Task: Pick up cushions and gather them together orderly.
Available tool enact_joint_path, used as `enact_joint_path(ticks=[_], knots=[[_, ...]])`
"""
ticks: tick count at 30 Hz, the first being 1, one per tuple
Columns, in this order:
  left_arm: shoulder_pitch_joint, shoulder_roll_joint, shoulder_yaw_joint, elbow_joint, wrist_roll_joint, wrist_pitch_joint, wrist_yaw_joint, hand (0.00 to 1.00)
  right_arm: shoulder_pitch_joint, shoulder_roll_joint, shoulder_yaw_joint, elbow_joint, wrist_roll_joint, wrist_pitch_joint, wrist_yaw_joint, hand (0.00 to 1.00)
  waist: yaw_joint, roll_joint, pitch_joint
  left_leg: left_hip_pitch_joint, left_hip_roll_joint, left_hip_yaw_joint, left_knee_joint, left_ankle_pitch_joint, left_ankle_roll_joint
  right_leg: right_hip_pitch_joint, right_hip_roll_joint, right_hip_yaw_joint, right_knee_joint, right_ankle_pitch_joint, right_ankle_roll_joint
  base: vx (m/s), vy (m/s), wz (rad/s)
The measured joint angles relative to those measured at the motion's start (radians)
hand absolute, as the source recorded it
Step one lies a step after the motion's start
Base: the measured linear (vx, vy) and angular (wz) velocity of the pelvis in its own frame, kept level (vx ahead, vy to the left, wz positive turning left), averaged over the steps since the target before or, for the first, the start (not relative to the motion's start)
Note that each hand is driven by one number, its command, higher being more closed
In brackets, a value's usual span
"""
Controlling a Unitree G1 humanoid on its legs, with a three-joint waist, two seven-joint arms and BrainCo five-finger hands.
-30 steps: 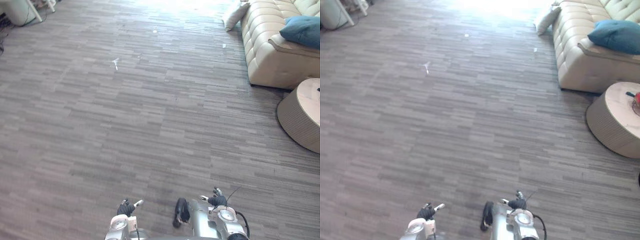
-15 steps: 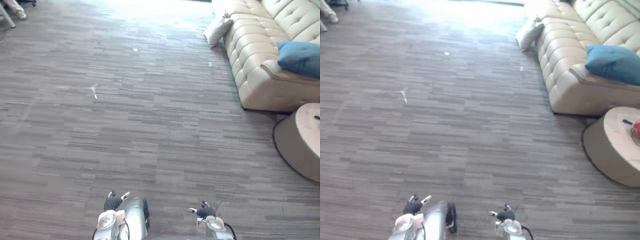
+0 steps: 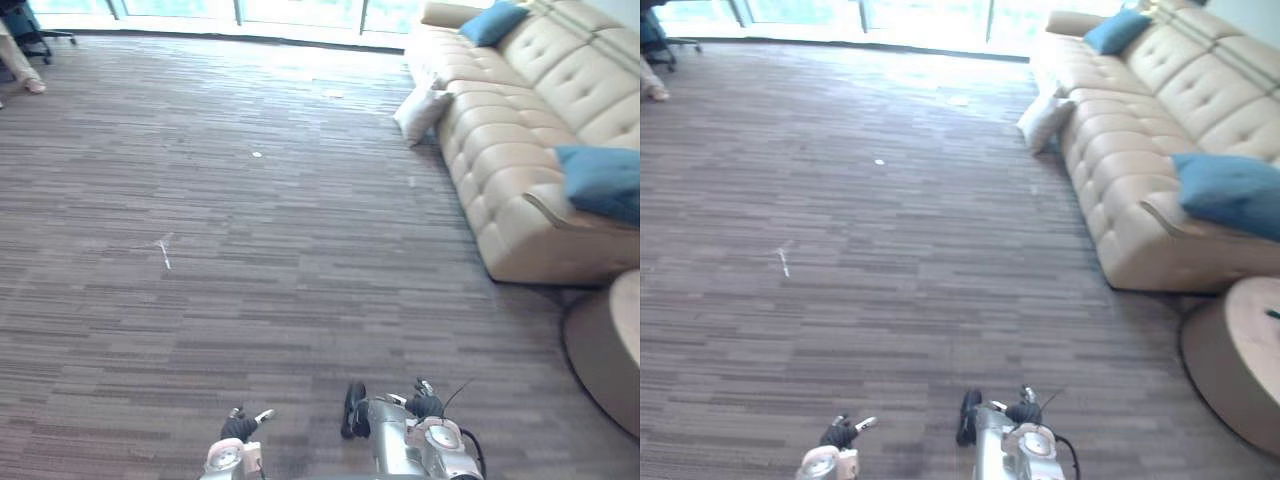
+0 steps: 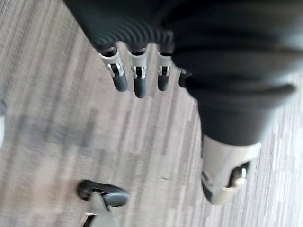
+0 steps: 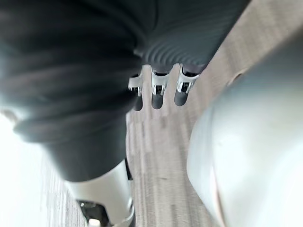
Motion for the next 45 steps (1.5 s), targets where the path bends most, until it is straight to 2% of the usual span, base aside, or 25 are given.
enact_joint_path(ticks=[1, 2, 5, 8, 10, 11, 12, 13, 14, 16, 18, 19, 22, 25, 28, 30, 31, 33, 34, 35, 36, 38, 40, 43, 45], knots=[[-0.006, -0.011, 0.016, -0.002, 0.001, 0.001, -0.001, 0.00, 0.000, -0.007, 0.004, -0.002, 0.000, 0.006, -0.002, 0.00, -0.001, 0.029, 0.008, -0.104, 0.025, -0.025, 0.227, 0.221, -0.027, 0.067, 0.023, 0.002, -0.028, -0.040, 0.008, 0.77, -0.126, -0.17], [0.006, -0.021, 0.038, -0.004, 0.001, 0.001, -0.002, 0.00, -0.003, -0.012, 0.008, 0.001, 0.002, 0.010, -0.003, 0.00, 0.006, 0.042, 0.013, -0.181, 0.059, -0.022, 0.385, 0.305, -0.067, 0.128, 0.048, 0.015, -0.070, -0.060, 0.001, 0.75, -0.083, -0.32], [0.012, -0.008, 0.066, -0.049, 0.000, -0.002, -0.002, 0.00, -0.006, 0.013, 0.021, 0.050, 0.012, 0.020, -0.004, 0.00, 0.030, 0.025, 0.031, -0.365, 0.112, 0.037, 0.625, 0.142, -0.026, 0.349, 0.082, 0.072, -0.207, -0.095, 0.008, 0.77, 0.049, -0.56], [0.034, 0.012, 0.084, -0.114, -0.002, -0.009, -0.001, 0.00, -0.003, 0.049, 0.041, 0.078, 0.024, 0.027, -0.007, 0.00, 0.065, -0.020, 0.034, -0.596, 0.090, 0.080, 0.405, 0.028, 0.009, 0.550, 0.046, 0.139, -0.391, -0.120, 0.056, 0.72, 0.112, -0.57], [0.044, 0.000, 0.111, -0.130, -0.023, -0.022, 0.003, 0.00, -0.002, 0.050, 0.045, 0.082, 0.024, 0.026, -0.012, 0.00, 0.077, -0.023, 0.032, -0.658, 0.055, 0.074, 0.079, 0.055, -0.005, 0.612, 0.010, 0.175, -0.400, -0.175, 0.105, 0.67, 0.260, -0.60], [0.050, -0.016, 0.122, -0.135, -0.046, -0.027, 0.007, 0.00, 0.002, 0.046, 0.057, 0.090, 0.024, 0.026, -0.017, 0.00, 0.095, -0.017, 0.027, -0.662, 0.047, 0.058, -0.039, 0.207, -0.009, 0.651, -0.001, 0.208, -0.392, -0.224, 0.140, 0.72, 0.338, -0.68], [0.044, -0.006, 0.123, -0.141, -0.056, -0.028, 0.007, 0.00, -0.005, 0.049, 0.063, 0.107, 0.024, 0.027, -0.017, 0.00, 0.105, -0.041, 0.022, -0.648, 0.029, 0.086, -0.009, 0.155, -0.003, 0.667, -0.030, 0.235, -0.385, -0.235, 0.147, 0.73, 0.337, -0.45], [0.043, 0.009, 0.119, -0.143, -0.056, -0.027, 0.010, 0.00, -0.004, 0.064, 0.093, 0.114, 0.025, 0.026, -0.013, 0.00, 0.105, -0.081, -0.011, -0.651, 0.010, 0.112, 0.008, 0.103, 0.008, 0.653, -0.050, 0.280, -0.379, -0.197, 0.099, 0.73, 0.327, -0.46], [0.044, 0.014, 0.119, -0.141, -0.056, -0.024, 0.009, 0.00, -0.010, 0.064, 0.095, 0.112, 0.023, 0.025, -0.012, 0.00, 0.112, -0.090, -0.018, -0.644, 0.022, 0.130, 0.050, 0.056, 0.028, 0.634, -0.055, 0.328, -0.351, -0.138, 0.105, 0.71, 0.330, -0.43], [0.043, 0.030, 0.118, -0.132, -0.057, -0.022, 0.014, 0.00, -0.012, 0.074, 0.090, 0.110, 0.022, 0.021, -0.014, 0.00, 0.118, -0.112, -0.022, -0.581, 0.008, 0.170, 0.074, -0.014, 0.062, 0.603, -0.084, 0.383, -0.203, -0.067, 0.190, 0.66, 0.353, -0.50], [0.045, 0.041, 0.112, -0.109, -0.057, -0.018, 0.015, 0.00, -0.003, 0.069, 0.087, 0.109, 0.019, 0.017, -0.013, 0.00, 0.115, -0.126, -0.016, -0.451, -0.034, 0.202, 0.013, -0.064, 0.067, 0.465, -0.106, 0.445, 0.160, 0.096, 0.301, 0.70, 0.316, -0.30], [0.042, 0.047, 0.099, -0.091, -0.053, -0.013, 0.016, 0.00, 0.016, 0.063, 0.088, 0.110, 0.018, 0.012, -0.012, 0.00, 0.099, -0.115, -0.008, -0.374, -0.057, 0.196, -0.024, -0.086, 0.071, 0.376, -0.103, 0.431, 0.385, 0.120, 0.313, 0.66, 0.189, 0.06], [0.032, 0.048, 0.055, -0.073, -0.038, -0.003, 0.018, 0.00, 0.041, 0.063, 0.061, 0.061, 0.015, 0.002, -0.012, 0.00, 0.079, -0.101, -0.009, -0.177, -0.082, 0.167, -0.179, -0.104, 0.070, 0.185, -0.104, 0.256, 0.548, 0.014, 0.210, 0.53, 0.067, 0.24], [0.018, 0.045, 0.036, -0.039, -0.038, -0.002, 0.015, 0.00, 0.037, 0.061, 0.005, 0.017, 0.015, -0.012, -0.012, 0.00, 0.048, -0.093, -0.007, -0.038, -0.077, 0.125, -0.298, -0.132, 0.062, 0.014, -0.094, 0.097, 0.321, -0.061, 0.151, 0.50, -0.008, 0.40], [0.010, 0.034, 0.013, -0.020, -0.036, -0.001, 0.010, 0.00, 0.032, 0.032, -0.019, 0.019, 0.012, -0.009, -0.010, 0.00, 0.033, -0.083, -0.003, 0.091, -0.059, 0.098, -0.384, -0.170, 0.059, -0.027, -0.047, 0.040, -0.083, 0.024, 0.135, 0.65, -0.128, 0.58], [0.013, 0.007, 0.001, -0.005, -0.036, -0.001, 0.007, 0.00, 0.032, -0.007, -0.024, 0.038, 0.011, -0.003, -0.007, 0.00, 0.009, -0.050, -0.012, 0.170, -0.033, 0.031, -0.411, -0.166, 0.054, -0.036, -0.023, 0.063, -0.049, 0.113, 0.048, 0.78, -0.192, 0.74], [0.016, -0.009, 0.000, -0.002, -0.027, -0.003, 0.002, 0.00, 0.025, -0.021, -0.038, 0.036, 0.013, -0.003, -0.005, 0.00, 0.008, -0.025, -0.014, 0.169, -0.015, 0.005, -0.379, -0.118, 0.014, -0.050, -0.030, 0.055, 0.039, 0.039, 0.029, 0.96, -0.260, 0.44], [0.014, -0.021, -0.004, 0.001, -0.013, -0.002, -0.002, 0.00, 0.015, -0.021, -0.053, 0.032, 0.010, 0.002, -0.003, 0.00, -0.002, -0.007, -0.014, 0.126, -0.002, -0.045, -0.258, -0.067, 0.006, -0.047, -0.030, 0.045, 0.102, -0.041, 0.025, 0.63, -0.193, 0.07], [0.008, -0.024, -0.001, 0.003, -0.009, -0.001, -0.004, 0.00, 0.015, -0.032, -0.060, 0.030, 0.003, 0.005, -0.001, 0.00, -0.002, 0.025, -0.013, 0.031, 0.024, -0.095, -0.032, 0.017, -0.047, -0.001, -0.006, 0.023, 0.093, -0.096, 0.019, 0.77, -0.211, -0.06], [0.005, -0.024, 0.013, -0.003, -0.008, -0.001, -0.010, 0.00, 0.014, -0.039, -0.056, 0.034, 0.002, 0.013, -0.002, 0.00, -0.001, 0.042, -0.002, -0.087, 0.038, -0.146, 0.214, 0.240, -0.121, 0.076, 0.028, 0.019, 0.049, -0.133, 0.017, 1.06, -0.248, -0.11], [0.006, -0.024, 0.032, -0.008, -0.008, 0.000, -0.011, 0.00, 0.013, -0.039, -0.055, 0.040, 0.003, 0.021, -0.004, 0.00, 0.005, 0.041, 0.007, -0.156, 0.064, -0.142, 0.370, 0.283, -0.149, 0.132, 0.050, 0.022, 0.009, -0.148, 0.010, 0.89, -0.140, -0.19], [0.007, -0.009, 0.058, -0.043, -0.007, 0.000, -0.011, 0.00, 0.017, -0.023, -0.048, 0.056, 0.003, 0.028, -0.006, 0.00, 0.013, 0.027, 0.031, -0.305, 0.137, -0.057, 0.632, 0.167, -0.074, 0.333, 0.091, 0.038, -0.118, -0.158, 0.003, 0.70, -0.066, -0.20], [0.012, 0.011, 0.070, -0.078, -0.010, -0.005, -0.011, 0.00, 0.015, 0.003, -0.029, 0.077, 0.023, 0.027, -0.009, 0.00, 0.031, -0.022, 0.027, -0.445, 0.138, 0.023, 0.613, 0.073, -0.028, 0.472, 0.079, 0.063, -0.255, -0.151, 0.014, 0.69, -0.014, -0.26], [0.015, 0.020, 0.078, -0.124, -0.010, -0.017, -0.008, 0.00, 0.017, 0.018, -0.004, 0.091, 0.025, 0.029, -0.015, 0.00, 0.065, -0.046, 0.031, -0.649, 0.103, 0.090, 0.326, 0.004, 0.013, 0.615, 0.033, 0.107, -0.394, -0.149, 0.056, 0.63, 0.113, -0.53], [0.028, 0.016, 0.078, -0.127, -0.025, -0.022, 0.000, 0.00, 0.018, 0.021, 0.014, 0.093, 0.025, 0.027, -0.017, 0.00, 0.077, -0.028, 0.031, -0.687, 0.057, 0.070, 0.012, 0.079, -0.023, 0.672, 0.010, 0.152, -0.410, -0.182, 0.112, 0.68, 0.275, -0.72]])
